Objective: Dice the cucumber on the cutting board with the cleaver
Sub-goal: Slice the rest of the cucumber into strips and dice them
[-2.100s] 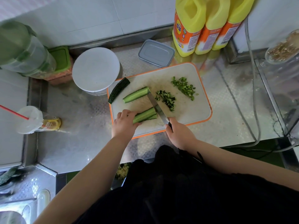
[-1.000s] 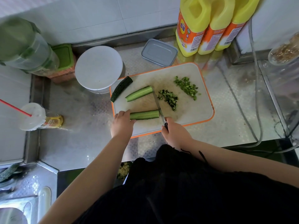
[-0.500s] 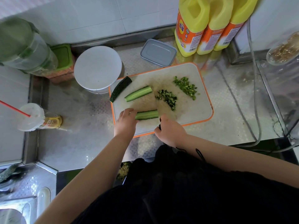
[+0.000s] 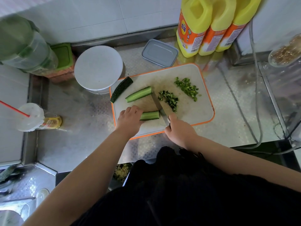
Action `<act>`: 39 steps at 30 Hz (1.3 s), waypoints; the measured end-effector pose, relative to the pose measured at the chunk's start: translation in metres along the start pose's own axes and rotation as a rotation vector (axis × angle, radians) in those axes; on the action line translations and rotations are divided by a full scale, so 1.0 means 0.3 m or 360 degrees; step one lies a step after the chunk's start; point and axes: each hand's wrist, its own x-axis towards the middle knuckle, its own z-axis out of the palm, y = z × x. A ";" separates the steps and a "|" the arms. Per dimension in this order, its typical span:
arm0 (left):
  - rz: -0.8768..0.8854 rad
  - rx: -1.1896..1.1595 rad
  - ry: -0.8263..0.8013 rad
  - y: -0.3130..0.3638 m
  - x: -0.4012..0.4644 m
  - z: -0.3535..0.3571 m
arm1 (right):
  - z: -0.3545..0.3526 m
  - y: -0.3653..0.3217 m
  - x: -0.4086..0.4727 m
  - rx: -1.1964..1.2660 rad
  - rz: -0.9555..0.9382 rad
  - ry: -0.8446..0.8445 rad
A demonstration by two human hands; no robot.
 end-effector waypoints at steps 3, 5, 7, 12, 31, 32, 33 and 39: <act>0.0055 -0.0038 -0.0037 0.022 0.015 0.001 | -0.019 0.043 0.008 0.0006 -0.0006 0.0103; 0.0072 -0.0024 -0.0112 0.020 0.025 -0.005 | -0.023 0.060 0.013 -0.0020 -0.0031 0.0119; 0.0072 -0.0045 -0.0146 0.011 0.036 -0.014 | -0.029 0.067 0.018 -0.0032 -0.0055 0.0120; 0.0249 0.0090 -0.0161 0.007 0.047 -0.032 | -0.064 0.066 0.053 -0.0085 -0.0140 0.0173; -0.0124 -0.0217 0.0503 0.059 -0.106 0.083 | -0.097 0.034 0.135 -0.0397 -0.0446 0.0047; -0.0108 -0.0199 0.0533 0.059 -0.101 0.087 | -0.093 0.034 0.132 -0.0390 -0.0443 0.0032; -0.0086 -0.0176 0.0556 0.055 -0.097 0.093 | -0.089 0.035 0.129 -0.0376 -0.0431 0.0008; 0.0095 -0.0136 0.0588 0.024 -0.086 0.121 | -0.061 0.046 0.087 -0.0215 -0.0271 -0.0027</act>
